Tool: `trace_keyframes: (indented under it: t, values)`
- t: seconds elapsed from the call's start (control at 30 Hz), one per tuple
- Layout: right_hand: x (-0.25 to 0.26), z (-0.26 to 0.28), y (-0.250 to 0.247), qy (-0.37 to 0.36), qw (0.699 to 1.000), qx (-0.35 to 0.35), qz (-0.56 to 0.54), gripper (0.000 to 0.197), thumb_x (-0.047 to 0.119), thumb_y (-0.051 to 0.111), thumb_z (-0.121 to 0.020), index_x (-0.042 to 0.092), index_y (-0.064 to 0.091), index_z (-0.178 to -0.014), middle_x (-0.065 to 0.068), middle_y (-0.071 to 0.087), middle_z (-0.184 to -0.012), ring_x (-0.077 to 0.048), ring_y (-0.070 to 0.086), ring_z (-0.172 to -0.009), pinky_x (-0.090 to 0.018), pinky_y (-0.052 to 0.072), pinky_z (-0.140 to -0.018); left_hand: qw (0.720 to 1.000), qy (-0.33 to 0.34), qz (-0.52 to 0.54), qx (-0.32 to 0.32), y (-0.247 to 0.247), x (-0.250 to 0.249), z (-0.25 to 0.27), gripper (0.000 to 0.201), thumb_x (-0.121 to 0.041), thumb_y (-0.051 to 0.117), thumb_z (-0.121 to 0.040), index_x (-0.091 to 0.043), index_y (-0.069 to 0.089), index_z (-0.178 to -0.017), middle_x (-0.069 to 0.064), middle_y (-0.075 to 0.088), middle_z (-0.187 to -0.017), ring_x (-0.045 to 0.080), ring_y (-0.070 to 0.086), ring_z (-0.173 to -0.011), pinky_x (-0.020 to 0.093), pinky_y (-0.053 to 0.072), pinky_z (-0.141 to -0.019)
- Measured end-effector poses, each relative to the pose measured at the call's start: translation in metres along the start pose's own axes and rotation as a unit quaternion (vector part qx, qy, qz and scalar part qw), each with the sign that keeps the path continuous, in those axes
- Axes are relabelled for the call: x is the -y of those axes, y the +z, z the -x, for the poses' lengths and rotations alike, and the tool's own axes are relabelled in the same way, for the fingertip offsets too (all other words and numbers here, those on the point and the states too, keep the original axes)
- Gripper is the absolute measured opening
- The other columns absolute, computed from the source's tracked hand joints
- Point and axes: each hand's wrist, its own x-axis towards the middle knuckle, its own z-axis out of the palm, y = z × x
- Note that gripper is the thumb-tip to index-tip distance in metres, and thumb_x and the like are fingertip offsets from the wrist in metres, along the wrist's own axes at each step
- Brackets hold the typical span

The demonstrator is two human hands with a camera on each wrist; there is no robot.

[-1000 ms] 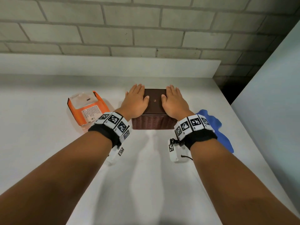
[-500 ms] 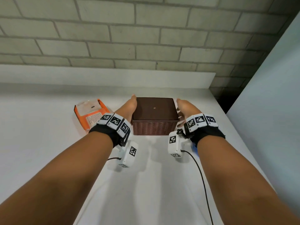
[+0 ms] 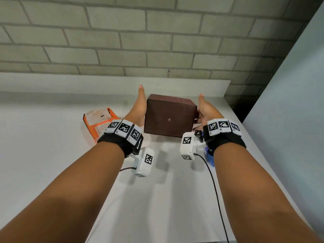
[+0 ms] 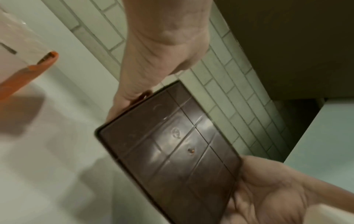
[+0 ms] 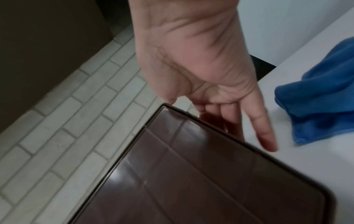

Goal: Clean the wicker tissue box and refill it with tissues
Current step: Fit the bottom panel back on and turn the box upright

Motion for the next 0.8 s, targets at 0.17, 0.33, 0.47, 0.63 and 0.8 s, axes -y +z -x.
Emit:
trace_keyframes:
  t: [0.17, 0.33, 0.47, 0.63, 0.8]
  values:
    - [-0.006, 0.017, -0.002, -0.040, 0.998, 0.041, -0.034, 0.025, 0.024, 0.038, -0.099, 0.017, 0.055, -0.082, -0.001, 0.056, -0.083, -0.018, 0.057, -0.075, -0.035, 0.049, -0.063, 0.990, 0.110, 0.073, -0.040, -0.006, 0.021, -0.014, 0.042, -0.044, 0.026, -0.100, -0.013, 0.051, -0.112, -0.003, 0.054, -0.092, 0.013, 0.057, -0.083, 0.025, 0.047, -0.063]
    - [-0.028, 0.015, -0.005, -0.046, 0.995, 0.074, -0.043, 0.028, 0.000, 0.034, -0.089, 0.013, 0.059, -0.088, -0.001, 0.056, -0.092, -0.019, 0.057, -0.091, -0.036, 0.049, -0.068, 0.988, 0.134, 0.075, -0.012, -0.008, 0.050, -0.018, 0.043, -0.034, 0.026, -0.102, -0.011, 0.061, -0.092, -0.004, 0.061, -0.087, 0.007, 0.058, -0.083, 0.017, 0.043, -0.066]
    - [-0.042, 0.016, -0.003, -0.038, 0.997, 0.066, -0.006, 0.022, -0.001, 0.041, -0.086, 0.012, 0.059, -0.085, -0.007, 0.057, -0.098, -0.022, 0.057, -0.093, -0.035, 0.051, -0.068, 0.991, 0.123, 0.051, -0.025, -0.015, 0.067, -0.019, 0.038, -0.033, 0.032, -0.101, -0.011, 0.062, -0.105, -0.004, 0.062, -0.093, 0.008, 0.059, -0.087, 0.016, 0.044, -0.062]
    - [-0.038, 0.025, 0.006, -0.052, 0.991, 0.005, 0.119, 0.008, 0.004, 0.053, -0.086, 0.009, 0.057, -0.082, -0.010, 0.060, -0.096, -0.024, 0.060, -0.094, -0.037, 0.053, -0.073, 0.987, 0.154, 0.004, -0.043, -0.015, 0.072, -0.009, 0.029, -0.022, 0.041, -0.097, -0.018, 0.062, -0.076, -0.002, 0.065, -0.081, 0.011, 0.061, -0.075, 0.012, 0.048, -0.055]
    - [-0.026, 0.036, 0.028, -0.118, 0.911, -0.087, 0.385, 0.024, 0.012, 0.050, -0.087, 0.001, 0.055, -0.108, -0.014, 0.059, -0.104, -0.033, 0.057, -0.103, -0.031, 0.049, -0.081, 0.971, 0.192, -0.091, -0.106, -0.017, 0.079, -0.009, 0.035, -0.035, 0.043, -0.091, -0.011, 0.066, -0.100, 0.009, 0.064, -0.111, 0.022, 0.061, -0.102, 0.036, 0.048, -0.095]
